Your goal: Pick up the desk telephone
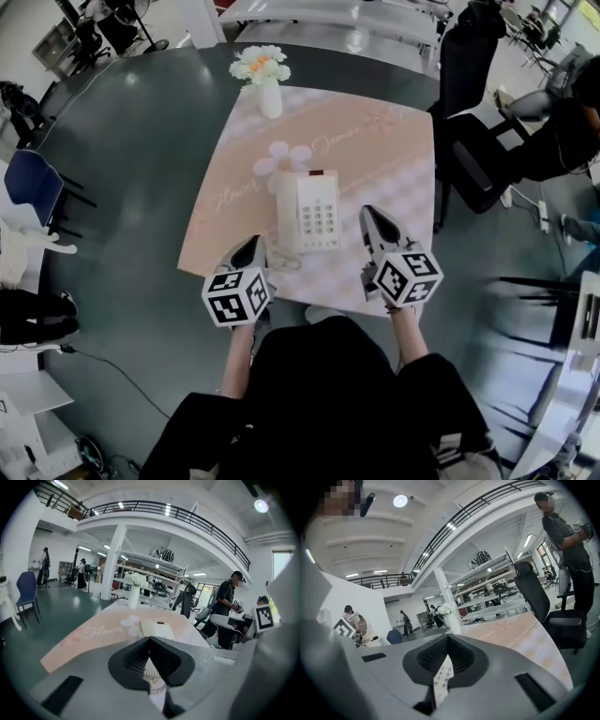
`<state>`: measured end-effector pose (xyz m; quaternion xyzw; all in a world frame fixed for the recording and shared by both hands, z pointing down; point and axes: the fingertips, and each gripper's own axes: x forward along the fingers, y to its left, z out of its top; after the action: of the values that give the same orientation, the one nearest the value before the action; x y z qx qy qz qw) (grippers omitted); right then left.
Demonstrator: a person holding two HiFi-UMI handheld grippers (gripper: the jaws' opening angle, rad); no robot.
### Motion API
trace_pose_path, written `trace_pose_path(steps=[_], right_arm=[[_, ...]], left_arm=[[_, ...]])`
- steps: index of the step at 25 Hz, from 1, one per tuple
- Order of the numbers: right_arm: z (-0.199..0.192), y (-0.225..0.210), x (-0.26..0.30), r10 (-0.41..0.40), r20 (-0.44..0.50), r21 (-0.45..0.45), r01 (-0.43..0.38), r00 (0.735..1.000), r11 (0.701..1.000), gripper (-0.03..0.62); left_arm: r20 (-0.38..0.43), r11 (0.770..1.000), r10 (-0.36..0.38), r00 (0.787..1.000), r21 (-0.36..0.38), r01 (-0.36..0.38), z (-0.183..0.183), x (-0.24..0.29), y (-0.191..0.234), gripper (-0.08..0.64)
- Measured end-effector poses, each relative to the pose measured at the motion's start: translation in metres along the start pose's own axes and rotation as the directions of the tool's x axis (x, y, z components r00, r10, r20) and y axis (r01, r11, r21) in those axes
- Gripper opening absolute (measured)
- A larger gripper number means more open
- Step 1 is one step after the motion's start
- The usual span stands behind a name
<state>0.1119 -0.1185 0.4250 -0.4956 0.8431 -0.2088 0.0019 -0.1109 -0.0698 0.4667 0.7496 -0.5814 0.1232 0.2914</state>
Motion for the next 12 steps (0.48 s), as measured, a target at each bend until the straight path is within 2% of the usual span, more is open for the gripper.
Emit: trace_pose_path(steps=[2, 9, 12], right_arm=[[-0.009, -0.006, 0.013, 0.018, -0.039, 0.003, -0.018, 0.999, 1.0, -0.008], [-0.035, -0.015, 0.044, 0.109, -0.143, 0.041, -0.104, 0.984, 0.994, -0.008], [-0.05, -0.022, 0.055, 0.108, -0.193, 0.053, -0.099, 0.975, 0.994, -0.008]], left_arm=[[-0.028, 1.0, 0.001, 1.0, -0.029, -0.002, -0.003, 0.012, 0.001, 0.0], [-0.108, 0.999, -0.005, 0.994, -0.051, 0.0, -0.009, 0.042, 0.002, 0.0], [-0.141, 0.998, -0.017, 0.99, -0.064, 0.008, -0.014, 0.054, 0.004, 0.002]])
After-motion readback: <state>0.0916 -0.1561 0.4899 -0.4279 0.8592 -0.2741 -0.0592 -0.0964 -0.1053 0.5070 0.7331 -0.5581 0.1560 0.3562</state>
